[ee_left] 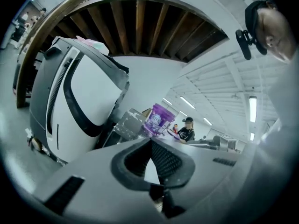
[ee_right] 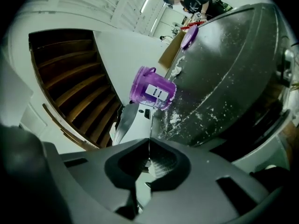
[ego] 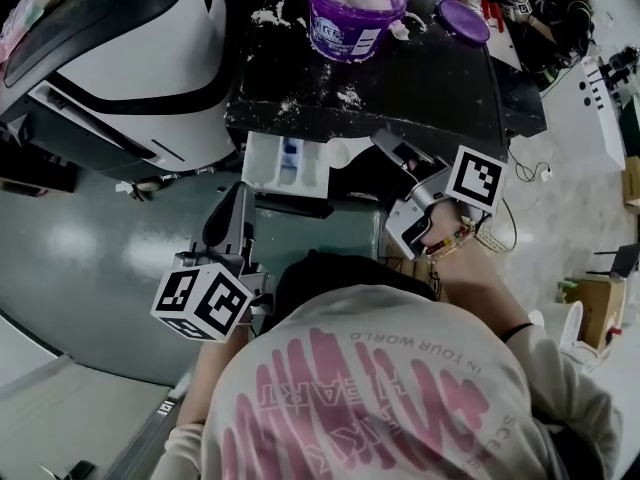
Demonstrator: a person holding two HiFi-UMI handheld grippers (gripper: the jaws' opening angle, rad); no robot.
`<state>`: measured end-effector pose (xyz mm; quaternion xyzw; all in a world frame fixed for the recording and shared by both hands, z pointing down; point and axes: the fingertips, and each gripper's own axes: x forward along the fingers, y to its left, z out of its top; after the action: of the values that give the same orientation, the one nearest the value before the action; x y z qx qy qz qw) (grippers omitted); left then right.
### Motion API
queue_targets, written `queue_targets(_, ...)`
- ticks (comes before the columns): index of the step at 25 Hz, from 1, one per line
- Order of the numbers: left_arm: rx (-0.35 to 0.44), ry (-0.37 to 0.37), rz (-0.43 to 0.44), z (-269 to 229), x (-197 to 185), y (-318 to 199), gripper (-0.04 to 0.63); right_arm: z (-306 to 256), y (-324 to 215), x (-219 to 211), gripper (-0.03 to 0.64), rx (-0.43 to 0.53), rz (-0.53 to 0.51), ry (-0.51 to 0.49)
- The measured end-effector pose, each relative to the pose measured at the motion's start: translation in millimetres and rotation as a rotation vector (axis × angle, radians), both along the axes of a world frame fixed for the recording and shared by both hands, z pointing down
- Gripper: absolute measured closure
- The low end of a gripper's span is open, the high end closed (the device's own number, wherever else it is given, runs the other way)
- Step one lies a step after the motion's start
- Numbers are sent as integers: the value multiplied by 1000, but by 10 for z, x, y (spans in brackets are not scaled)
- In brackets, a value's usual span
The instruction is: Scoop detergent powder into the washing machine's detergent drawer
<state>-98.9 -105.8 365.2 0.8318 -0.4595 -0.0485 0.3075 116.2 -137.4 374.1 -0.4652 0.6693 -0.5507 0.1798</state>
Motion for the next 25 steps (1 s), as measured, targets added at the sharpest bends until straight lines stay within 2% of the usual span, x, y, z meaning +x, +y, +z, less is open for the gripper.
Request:
queue_targets(4,-34,-20,-7,136,134,76,597,147,64,-44,617,-26,-54,-18)
queue_targets(8,-31,-23,-24,170,269,169,595,308,172,-24,617,-66,-84,-47)
queue_targets(15,-77,-42,-95,292,384,495,595,474,294,-26,617,-84,-145,-108)
queue_targets(21,-104,-81,-160,345,319,738,595,524,382,-36,617,-75,-171,-154)
queue_targets(25,-77,-76,-194,290,276,797,595,518,399,-45,617,-70,-179,-191)
